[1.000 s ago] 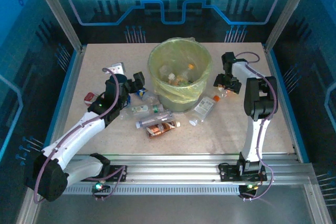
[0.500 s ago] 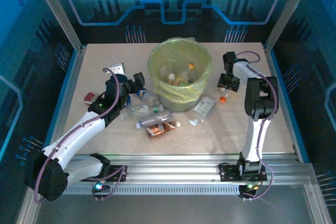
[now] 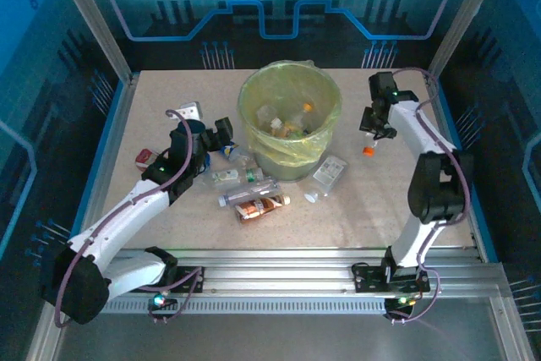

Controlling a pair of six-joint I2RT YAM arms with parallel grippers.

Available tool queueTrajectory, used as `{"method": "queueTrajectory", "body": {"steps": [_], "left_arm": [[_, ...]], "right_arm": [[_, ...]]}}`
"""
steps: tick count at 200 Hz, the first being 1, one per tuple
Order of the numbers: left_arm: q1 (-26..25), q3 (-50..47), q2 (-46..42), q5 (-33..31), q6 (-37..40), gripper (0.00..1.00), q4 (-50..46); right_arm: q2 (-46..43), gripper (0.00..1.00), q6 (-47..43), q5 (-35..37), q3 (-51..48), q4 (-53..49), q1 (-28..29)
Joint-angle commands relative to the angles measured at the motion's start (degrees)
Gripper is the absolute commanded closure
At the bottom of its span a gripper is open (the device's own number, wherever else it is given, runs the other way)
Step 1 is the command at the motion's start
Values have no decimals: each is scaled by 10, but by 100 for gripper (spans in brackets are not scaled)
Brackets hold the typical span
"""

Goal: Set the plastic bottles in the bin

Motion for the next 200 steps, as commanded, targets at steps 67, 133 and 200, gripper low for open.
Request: {"method": "queueTrajectory", "body": {"steps": [67, 133, 200], "left_arm": [[4, -7, -9, -3, -9, 1, 4], [4, -11, -9, -2, -11, 1, 6], [4, -11, -14, -4, -12, 1, 4]], "right_arm": [[-169, 55, -69, 99, 90, -70, 131], [-176, 57, -150, 75, 192, -43, 223], [-60, 57, -194, -11, 303, -55, 256]]}}
